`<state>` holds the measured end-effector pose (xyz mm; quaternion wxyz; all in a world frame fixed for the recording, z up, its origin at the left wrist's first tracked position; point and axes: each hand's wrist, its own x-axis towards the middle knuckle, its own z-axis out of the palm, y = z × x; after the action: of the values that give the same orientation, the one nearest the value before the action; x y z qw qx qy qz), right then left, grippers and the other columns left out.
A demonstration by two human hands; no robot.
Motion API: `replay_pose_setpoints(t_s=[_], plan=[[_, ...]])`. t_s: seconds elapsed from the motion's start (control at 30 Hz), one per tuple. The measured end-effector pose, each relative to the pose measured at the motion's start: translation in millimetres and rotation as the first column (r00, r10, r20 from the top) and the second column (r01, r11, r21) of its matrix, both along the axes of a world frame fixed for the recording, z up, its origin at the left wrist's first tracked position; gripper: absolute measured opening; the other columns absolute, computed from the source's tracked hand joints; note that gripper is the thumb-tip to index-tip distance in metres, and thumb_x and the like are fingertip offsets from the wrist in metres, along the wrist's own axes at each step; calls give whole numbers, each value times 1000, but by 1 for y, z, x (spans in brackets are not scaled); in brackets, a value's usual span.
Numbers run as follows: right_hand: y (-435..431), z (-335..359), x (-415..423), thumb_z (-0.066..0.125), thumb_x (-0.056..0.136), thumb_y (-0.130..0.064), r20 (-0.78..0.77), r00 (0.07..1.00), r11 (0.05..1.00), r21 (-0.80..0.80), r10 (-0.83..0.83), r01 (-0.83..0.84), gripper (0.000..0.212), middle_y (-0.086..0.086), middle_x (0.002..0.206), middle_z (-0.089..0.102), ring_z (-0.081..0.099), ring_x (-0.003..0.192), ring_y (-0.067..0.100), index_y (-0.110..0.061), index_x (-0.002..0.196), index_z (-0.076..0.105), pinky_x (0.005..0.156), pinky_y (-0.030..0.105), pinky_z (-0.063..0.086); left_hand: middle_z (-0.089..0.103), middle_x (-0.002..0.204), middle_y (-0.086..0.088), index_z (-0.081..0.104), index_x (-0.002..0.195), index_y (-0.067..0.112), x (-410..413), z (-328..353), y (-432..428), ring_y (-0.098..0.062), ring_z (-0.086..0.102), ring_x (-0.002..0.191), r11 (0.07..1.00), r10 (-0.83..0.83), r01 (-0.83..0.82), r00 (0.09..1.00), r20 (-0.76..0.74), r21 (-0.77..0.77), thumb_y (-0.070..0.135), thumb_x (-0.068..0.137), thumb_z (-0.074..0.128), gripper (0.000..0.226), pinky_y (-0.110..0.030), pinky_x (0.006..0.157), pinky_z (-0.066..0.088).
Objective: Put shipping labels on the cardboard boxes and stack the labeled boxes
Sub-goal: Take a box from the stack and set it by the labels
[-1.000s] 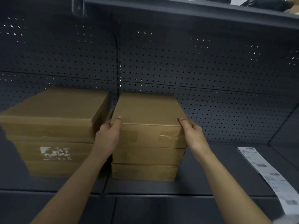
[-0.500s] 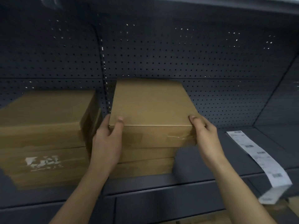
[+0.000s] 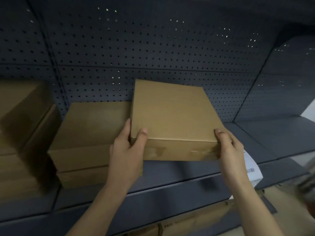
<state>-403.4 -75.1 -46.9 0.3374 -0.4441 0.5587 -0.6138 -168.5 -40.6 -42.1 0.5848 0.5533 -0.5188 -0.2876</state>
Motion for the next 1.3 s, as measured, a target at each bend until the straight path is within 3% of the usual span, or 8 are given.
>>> replay_pose_setpoints(t_s=[0.13,0.33,0.53,0.6,0.7,0.87,0.97,1.3], plan=[[-32,-10,-48,53,99,-28,0,996,995,-9,94,-94,19,-22,87,69,59,73,-15,-20,105,70,66,7,44,65,114,-3,41,148,29,-49,-4,-18,-3,63,100,996,92,-92,996,-3,1,41,97,51,54,-28,103,44],[-77,-24,-112,55,99,-28,12,974,973,37,225,-226,23,-16,103,73,65,88,-11,-21,116,69,68,3,45,62,119,32,47,141,35,-119,-26,-44,13,53,115,981,192,-191,981,-36,33,37,100,48,41,-9,102,38],[-106,-67,-132,54,100,-24,-16,946,938,131,325,-320,25,-18,102,75,67,94,-9,-22,121,67,78,5,47,59,131,20,40,148,30,-144,-76,-61,-1,54,120,958,238,-230,971,-26,173,46,99,43,51,-28,99,42],[-112,-84,-131,54,100,-24,-26,938,927,167,345,-336,23,-18,102,75,67,95,-7,-24,118,67,83,13,47,56,136,18,36,150,28,-145,-90,-65,7,53,115,942,253,-231,966,-61,245,42,102,42,50,-22,95,40],[-119,-105,-125,56,99,-26,-38,938,922,199,344,-331,18,-25,94,74,66,91,-12,-29,113,67,77,4,45,52,123,31,39,147,27,-145,-104,-71,22,51,103,920,288,-252,954,-80,301,30,105,40,43,-10,86,37],[-127,-122,-117,59,98,-33,-71,940,921,237,335,-310,31,-21,100,74,66,97,-8,-24,127,64,85,11,46,63,119,6,46,139,22,-139,-115,-83,-16,59,105,895,297,-257,953,-56,364,28,105,39,36,-35,85,43],[-134,-129,-115,60,96,-37,-86,947,924,262,309,-278,41,-17,102,75,67,100,-4,-22,134,60,95,24,48,64,117,1,50,136,18,-132,-130,-89,-18,60,104,886,301,-264,953,-38,380,30,104,40,35,-33,81,43],[-137,-135,-109,59,98,-27,-95,961,944,234,261,-233,28,-19,102,75,66,101,-5,-20,125,64,92,17,47,56,124,7,39,149,24,-130,-137,-94,-12,50,111,887,315,-269,947,-65,375,40,102,42,49,-28,91,33]])
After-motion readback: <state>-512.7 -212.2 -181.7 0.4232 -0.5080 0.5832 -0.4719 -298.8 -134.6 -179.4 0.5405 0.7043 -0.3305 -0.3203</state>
